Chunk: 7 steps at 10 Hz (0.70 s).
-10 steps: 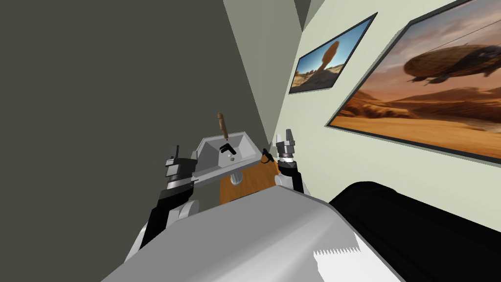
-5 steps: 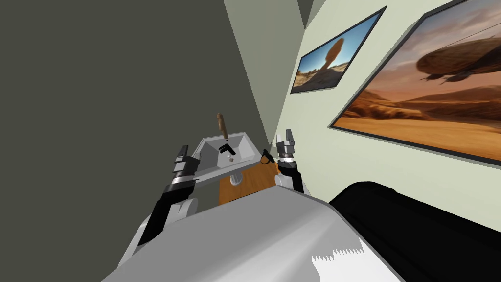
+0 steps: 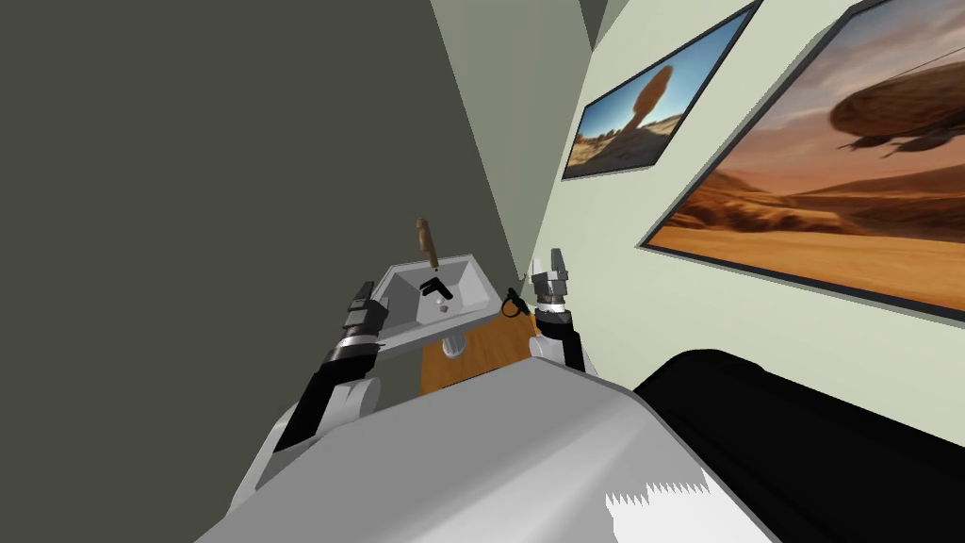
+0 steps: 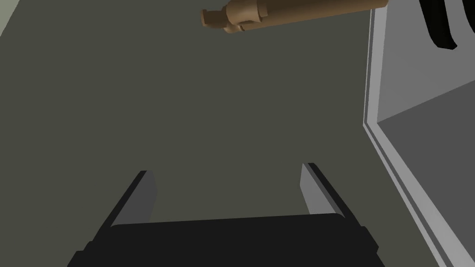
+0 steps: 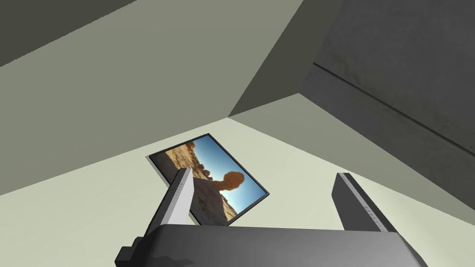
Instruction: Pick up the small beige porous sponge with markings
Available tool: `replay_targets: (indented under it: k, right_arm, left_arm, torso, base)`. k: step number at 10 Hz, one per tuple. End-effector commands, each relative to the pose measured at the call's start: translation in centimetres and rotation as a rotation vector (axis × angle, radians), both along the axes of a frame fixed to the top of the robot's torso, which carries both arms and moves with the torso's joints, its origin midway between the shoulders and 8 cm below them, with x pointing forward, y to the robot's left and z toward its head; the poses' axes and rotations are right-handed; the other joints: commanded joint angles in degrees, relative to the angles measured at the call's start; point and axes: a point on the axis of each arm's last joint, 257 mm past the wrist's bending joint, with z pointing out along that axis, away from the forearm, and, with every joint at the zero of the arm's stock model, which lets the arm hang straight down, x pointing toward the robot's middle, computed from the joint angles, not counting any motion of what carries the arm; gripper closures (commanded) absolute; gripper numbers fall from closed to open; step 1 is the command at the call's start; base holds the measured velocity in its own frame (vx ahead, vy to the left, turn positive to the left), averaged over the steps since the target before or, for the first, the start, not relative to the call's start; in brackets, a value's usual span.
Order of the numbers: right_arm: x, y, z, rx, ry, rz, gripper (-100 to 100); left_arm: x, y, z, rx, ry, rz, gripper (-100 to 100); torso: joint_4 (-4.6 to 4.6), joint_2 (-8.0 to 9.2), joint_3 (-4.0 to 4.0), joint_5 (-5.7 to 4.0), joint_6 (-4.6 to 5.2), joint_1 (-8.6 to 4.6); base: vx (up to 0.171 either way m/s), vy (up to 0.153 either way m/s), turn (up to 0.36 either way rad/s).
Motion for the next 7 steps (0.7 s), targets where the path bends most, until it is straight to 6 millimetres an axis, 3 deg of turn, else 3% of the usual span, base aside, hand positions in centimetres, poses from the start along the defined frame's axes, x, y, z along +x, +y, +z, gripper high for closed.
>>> replay_targets:
  k: [1, 7]
  right_arm:
    - [0.0, 0.0, 0.0, 0.000, 0.000, 0.000, 0]
    - [0.0, 0.0, 0.0, 0.000, 0.000, 0.000, 0]
  left_arm:
    - [0.6, 0.1, -1.3, 0.023, 0.050, 0.011, -100]
    - [2.3, 1.3, -5.4, 0.100, 0.209, 0.049, -100]
  torso:
    - [0.00, 0.00, 0.00, 0.00, 0.00, 0.00]
    - [-0.01, -0.02, -0.01, -0.01, 0.00, -0.06]
  base:
    - [0.020, -0.037, 0.035]
    - [0.020, -0.050, 0.035]
